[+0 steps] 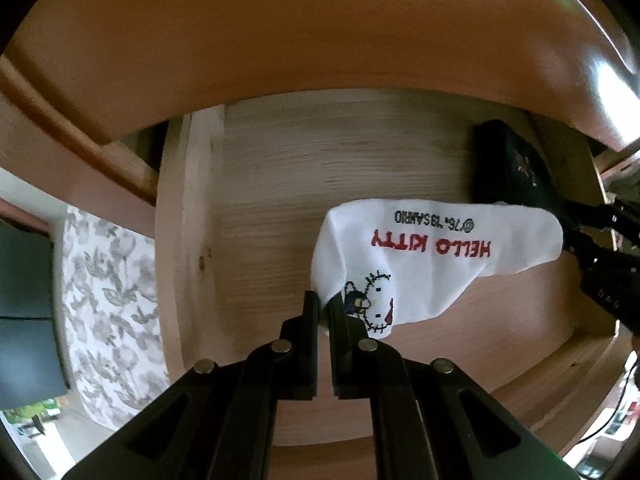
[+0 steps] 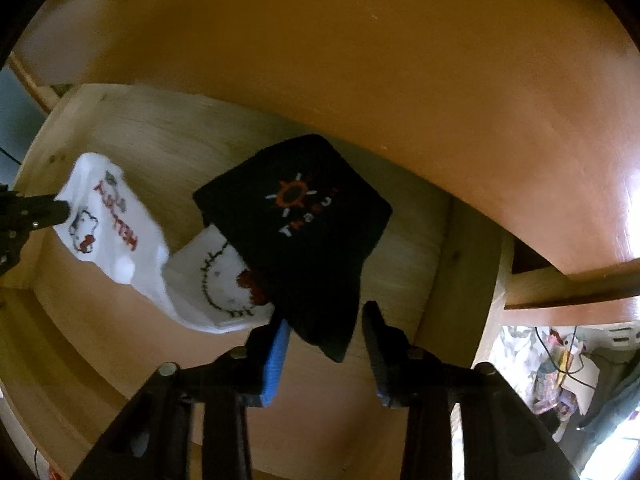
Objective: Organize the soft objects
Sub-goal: 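Grasp the black cloth with the right tool while the left tool holds the sock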
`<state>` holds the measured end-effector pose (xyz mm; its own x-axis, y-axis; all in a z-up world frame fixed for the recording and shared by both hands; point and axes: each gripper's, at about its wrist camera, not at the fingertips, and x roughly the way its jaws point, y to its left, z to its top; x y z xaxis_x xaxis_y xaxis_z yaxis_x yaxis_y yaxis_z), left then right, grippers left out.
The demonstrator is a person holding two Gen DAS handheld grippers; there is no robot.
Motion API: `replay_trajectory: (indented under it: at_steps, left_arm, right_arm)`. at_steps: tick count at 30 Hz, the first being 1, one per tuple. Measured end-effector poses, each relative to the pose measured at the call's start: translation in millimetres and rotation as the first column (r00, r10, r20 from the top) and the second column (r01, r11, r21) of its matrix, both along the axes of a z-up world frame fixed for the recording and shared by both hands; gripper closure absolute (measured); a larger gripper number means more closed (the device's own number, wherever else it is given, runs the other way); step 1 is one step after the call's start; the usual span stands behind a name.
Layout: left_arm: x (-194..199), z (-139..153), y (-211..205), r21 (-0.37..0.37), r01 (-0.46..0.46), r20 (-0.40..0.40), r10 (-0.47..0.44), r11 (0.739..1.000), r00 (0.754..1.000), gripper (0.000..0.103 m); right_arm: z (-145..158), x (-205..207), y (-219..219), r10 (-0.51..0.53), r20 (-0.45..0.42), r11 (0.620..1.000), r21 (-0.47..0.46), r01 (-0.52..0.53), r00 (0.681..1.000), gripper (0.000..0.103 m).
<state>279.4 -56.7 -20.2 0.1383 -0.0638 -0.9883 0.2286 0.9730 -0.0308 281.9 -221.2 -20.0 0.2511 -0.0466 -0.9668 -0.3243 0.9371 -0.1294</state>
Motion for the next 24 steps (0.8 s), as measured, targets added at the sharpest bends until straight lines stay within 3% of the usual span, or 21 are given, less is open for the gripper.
replay_trajectory:
  at_steps: [3, 7, 10, 15, 22, 24]
  left_arm:
    - [2, -3, 4, -0.016, -0.020, -0.015, 0.019, 1.000, 1.000, 0.099]
    - [8, -4, 12, -0.042, -0.053, -0.023, 0.052, 0.998, 0.998, 0.093]
    - [13, -4, 20, -0.059, -0.088, -0.027, 0.086, 0.994, 0.996, 0.084]
    - [20, -9, 26, -0.105, -0.119, -0.061, 0.113, 0.987, 0.992, 0.083]
    - [21, -8, 28, -0.090, -0.118, -0.047, 0.114, 0.989, 0.992, 0.084]
    - [20, -7, 26, -0.086, -0.106, -0.036, 0.104, 0.991, 0.994, 0.095]
  right_arm:
    - [2, -2, 0, 0.012, 0.016, 1.000, -0.006, -0.012, 1.000, 0.084]
    - [2, -4, 1, 0.021, 0.035, 1.000, -0.016, -0.020, 0.999, 0.091]
    - [1, -6, 5, 0.032, 0.036, 0.999, -0.020, -0.032, 0.999, 0.092]
    - [3, -14, 1, 0.038, 0.032, 0.999, -0.020, -0.037, 0.999, 0.092]
    - [1, -14, 11, 0.032, 0.029, 0.999, -0.015, -0.031, 0.999, 0.092]
    - [2, -14, 10, 0.027, 0.030, 1.000, -0.011, -0.027, 0.999, 0.092]
